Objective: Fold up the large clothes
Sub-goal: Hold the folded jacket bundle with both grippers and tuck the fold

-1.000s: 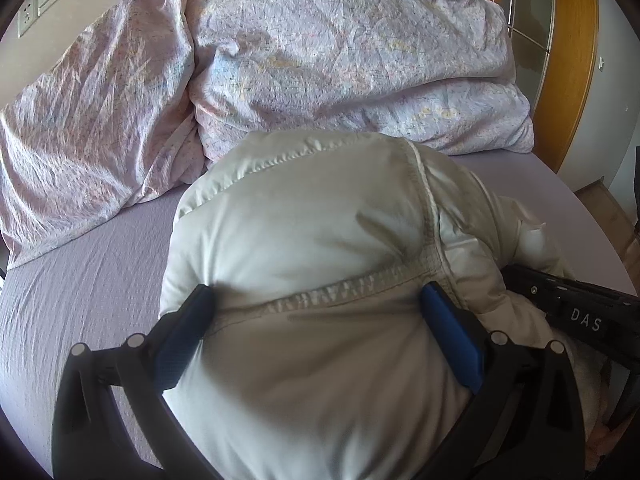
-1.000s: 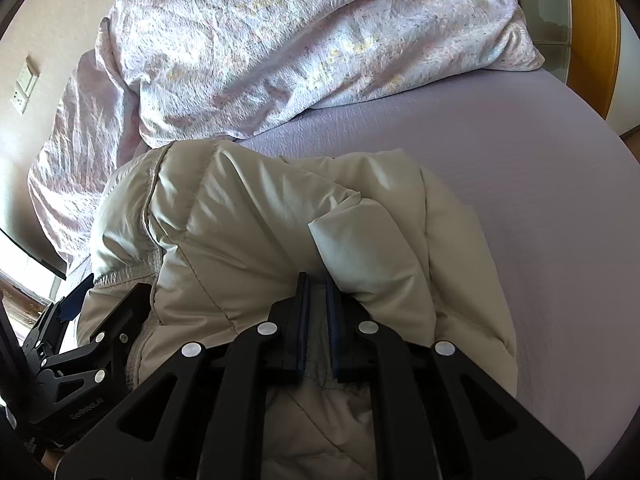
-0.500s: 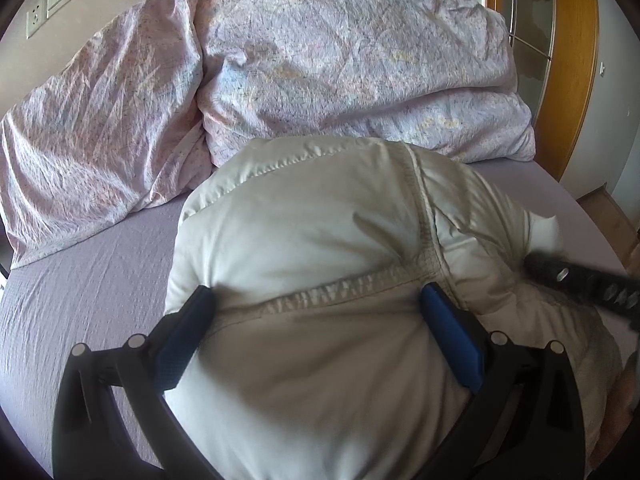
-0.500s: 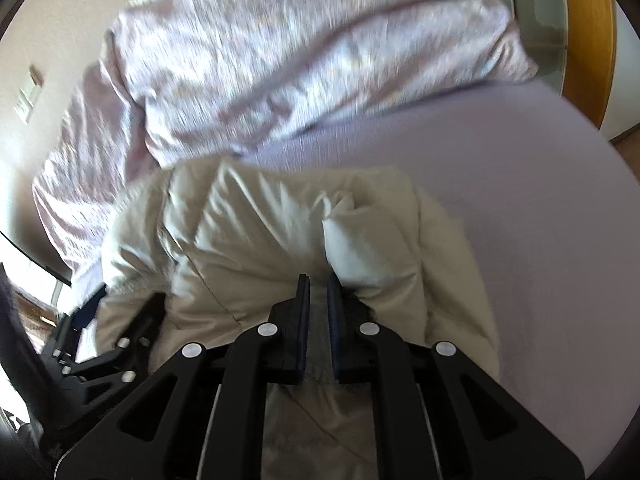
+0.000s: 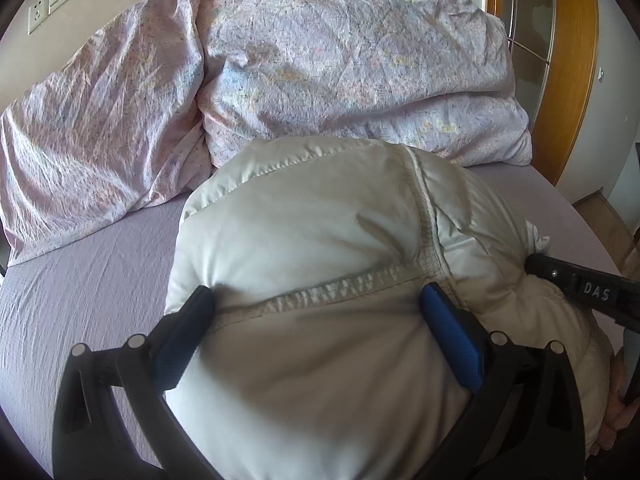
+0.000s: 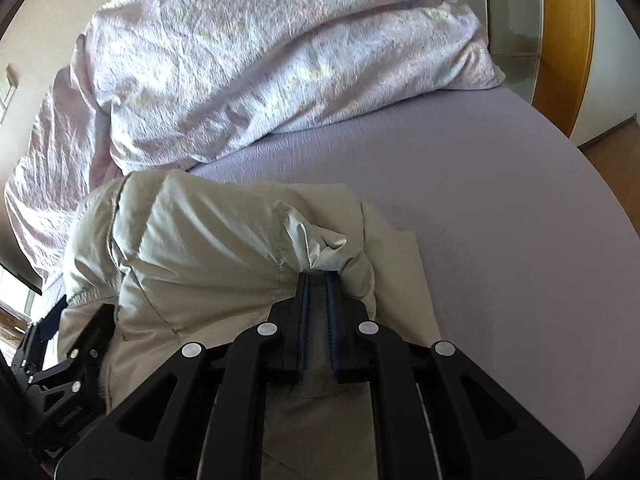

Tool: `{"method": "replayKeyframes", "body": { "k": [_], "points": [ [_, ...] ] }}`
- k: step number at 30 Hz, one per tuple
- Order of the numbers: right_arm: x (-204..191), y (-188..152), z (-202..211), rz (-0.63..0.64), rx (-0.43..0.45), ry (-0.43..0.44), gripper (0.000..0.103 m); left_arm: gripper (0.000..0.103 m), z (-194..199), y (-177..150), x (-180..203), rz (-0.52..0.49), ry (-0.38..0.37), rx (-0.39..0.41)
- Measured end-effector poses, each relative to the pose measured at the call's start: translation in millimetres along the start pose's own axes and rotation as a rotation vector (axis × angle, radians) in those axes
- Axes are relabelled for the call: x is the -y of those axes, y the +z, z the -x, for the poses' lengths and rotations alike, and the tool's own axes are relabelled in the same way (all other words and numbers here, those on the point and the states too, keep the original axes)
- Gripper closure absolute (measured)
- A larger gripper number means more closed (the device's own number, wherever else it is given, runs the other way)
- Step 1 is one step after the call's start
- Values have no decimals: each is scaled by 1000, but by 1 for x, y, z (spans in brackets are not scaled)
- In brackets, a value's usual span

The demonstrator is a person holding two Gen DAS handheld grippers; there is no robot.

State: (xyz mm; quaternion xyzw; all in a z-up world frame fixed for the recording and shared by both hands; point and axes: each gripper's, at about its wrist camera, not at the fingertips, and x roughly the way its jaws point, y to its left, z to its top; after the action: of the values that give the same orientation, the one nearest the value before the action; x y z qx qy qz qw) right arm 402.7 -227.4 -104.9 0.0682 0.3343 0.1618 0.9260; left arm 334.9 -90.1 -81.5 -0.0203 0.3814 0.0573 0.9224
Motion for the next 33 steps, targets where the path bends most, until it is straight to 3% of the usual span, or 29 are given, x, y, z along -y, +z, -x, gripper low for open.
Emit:
{"method": "replayKeyframes", "body": {
  "k": [33],
  "points": [
    [1,-14,-1,23,66,10,95,2,-1,-4,2,-4,7,30]
  ]
}}
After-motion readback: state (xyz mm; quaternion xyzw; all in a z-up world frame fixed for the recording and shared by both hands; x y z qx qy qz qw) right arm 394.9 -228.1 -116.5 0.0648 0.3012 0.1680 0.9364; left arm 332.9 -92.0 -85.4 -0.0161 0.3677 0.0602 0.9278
